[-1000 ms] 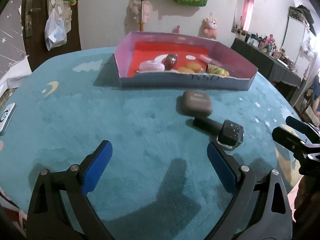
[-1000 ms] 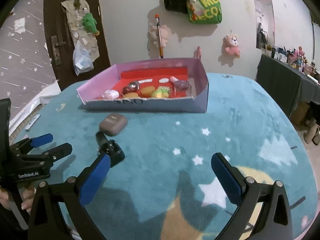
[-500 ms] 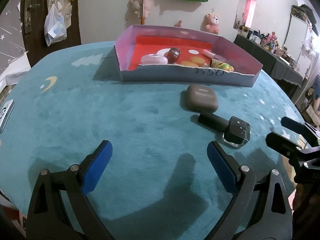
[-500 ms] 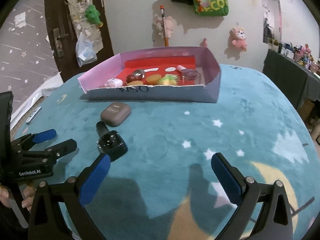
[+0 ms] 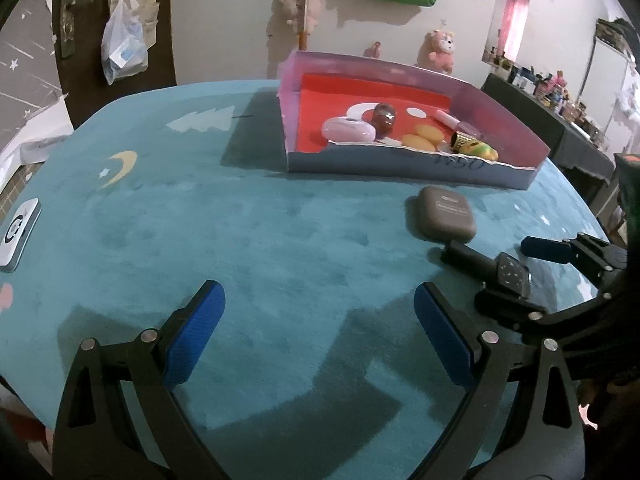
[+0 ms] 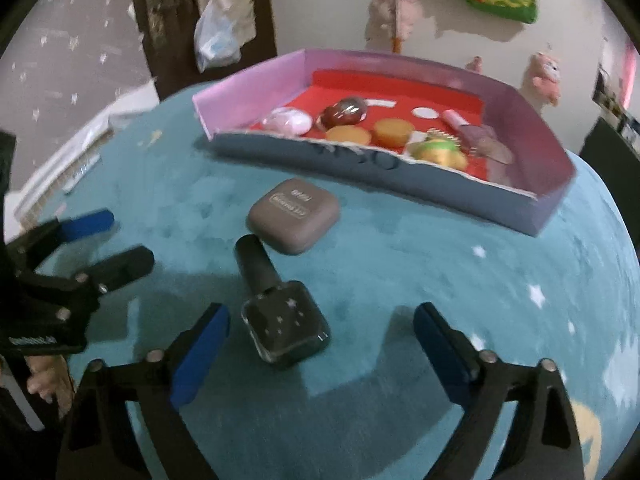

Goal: Organize rigid objects
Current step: 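Grasp the black nail polish bottle with the right gripper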

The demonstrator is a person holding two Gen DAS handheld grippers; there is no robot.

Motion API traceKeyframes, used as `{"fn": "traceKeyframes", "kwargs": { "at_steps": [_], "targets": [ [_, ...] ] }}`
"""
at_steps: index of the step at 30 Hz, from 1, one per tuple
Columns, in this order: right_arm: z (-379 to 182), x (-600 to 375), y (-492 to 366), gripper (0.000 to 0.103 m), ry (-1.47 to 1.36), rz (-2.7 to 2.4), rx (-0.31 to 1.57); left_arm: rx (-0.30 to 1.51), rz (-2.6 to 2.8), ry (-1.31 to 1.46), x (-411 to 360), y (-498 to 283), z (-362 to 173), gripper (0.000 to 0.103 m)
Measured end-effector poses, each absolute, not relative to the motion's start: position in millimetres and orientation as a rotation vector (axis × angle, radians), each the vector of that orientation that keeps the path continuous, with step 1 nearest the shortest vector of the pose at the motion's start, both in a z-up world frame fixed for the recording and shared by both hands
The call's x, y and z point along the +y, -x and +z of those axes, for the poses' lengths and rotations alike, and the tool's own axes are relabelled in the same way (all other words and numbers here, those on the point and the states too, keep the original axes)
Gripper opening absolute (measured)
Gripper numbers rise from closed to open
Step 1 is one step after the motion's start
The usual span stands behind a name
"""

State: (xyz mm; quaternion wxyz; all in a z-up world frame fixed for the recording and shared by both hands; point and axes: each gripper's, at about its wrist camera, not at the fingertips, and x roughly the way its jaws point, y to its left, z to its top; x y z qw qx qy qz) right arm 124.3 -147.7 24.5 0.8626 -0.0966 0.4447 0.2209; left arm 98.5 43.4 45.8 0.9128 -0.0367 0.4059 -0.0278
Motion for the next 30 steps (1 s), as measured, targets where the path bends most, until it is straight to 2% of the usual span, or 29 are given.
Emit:
{"fn": "traceKeyframes", "kwargs": {
  "at_steps": [5,9,13,23,26,29,30],
  "targets": [
    [23,-156,-131,0.092,0.201,0.408,0.926,0.841,-0.070,0.074,41,-103,46,0.097],
    [23,-179,-137,0.082,0.164,0.316,0.919,0.850,-0.083,0.067,36,-107,46,0.097],
    [25,-206,-145,0.082,0.089,0.309,0.923,0.855,-0.102,0.050,27,-111,46,0.097],
    [34,-201,-148,0.086,0.192,0.456,0.901,0.854,-0.119,0.038,17,-116,50,0.097],
    [38,-192,-153,0.094,0.279,0.558,0.861,0.860,-0.117,0.031,19,-116,50,0.097],
    [35,-191,-164,0.094,0.321,0.686,0.867,0.856,-0.111,0.036,21,-115,51,0.097],
    [34,-191,-168,0.091,0.311,0.750,0.885,0.854,-0.107,0.038,21,-114,51,0.097]
  ]
}}
